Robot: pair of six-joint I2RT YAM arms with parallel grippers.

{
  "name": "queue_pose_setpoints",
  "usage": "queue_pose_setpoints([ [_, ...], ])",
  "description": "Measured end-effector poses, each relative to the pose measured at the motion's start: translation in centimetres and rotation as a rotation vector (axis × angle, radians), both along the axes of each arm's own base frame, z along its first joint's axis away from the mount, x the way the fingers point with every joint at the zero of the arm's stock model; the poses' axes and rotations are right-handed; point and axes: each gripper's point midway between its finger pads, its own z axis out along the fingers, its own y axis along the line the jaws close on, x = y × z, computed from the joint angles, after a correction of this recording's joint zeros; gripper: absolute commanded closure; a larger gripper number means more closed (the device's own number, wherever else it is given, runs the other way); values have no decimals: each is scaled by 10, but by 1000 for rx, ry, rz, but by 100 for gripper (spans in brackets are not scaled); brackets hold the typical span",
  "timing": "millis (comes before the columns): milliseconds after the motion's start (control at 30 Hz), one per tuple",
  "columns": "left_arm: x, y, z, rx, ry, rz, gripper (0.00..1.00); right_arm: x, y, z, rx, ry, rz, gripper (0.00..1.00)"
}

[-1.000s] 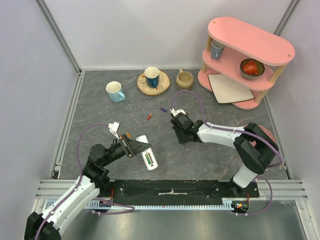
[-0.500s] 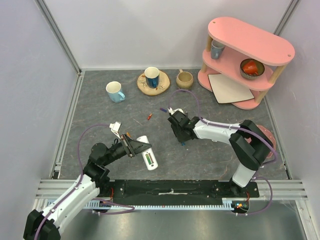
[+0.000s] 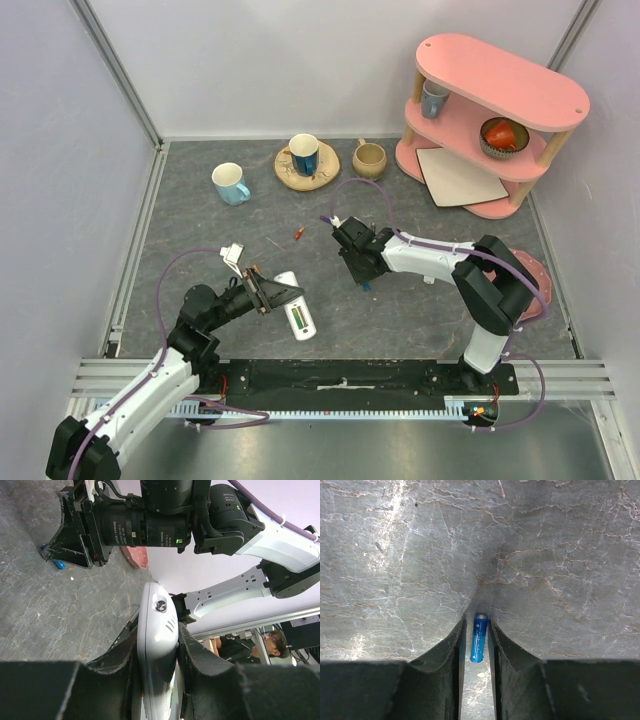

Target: Load the batteries into the remote control

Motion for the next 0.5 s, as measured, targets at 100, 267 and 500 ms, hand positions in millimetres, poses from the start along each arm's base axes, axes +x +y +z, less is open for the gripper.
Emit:
queue_pose_setpoints([
  [100, 0, 0, -1, 3, 4, 0, 98, 0, 0, 0, 5, 7, 4, 74],
  [267, 1, 0, -3, 7, 10, 0, 98, 0, 1, -1, 24, 27, 13, 94],
  [500, 2, -1, -7, 18, 17, 0, 98, 5, -2, 2, 48, 29, -3, 100],
])
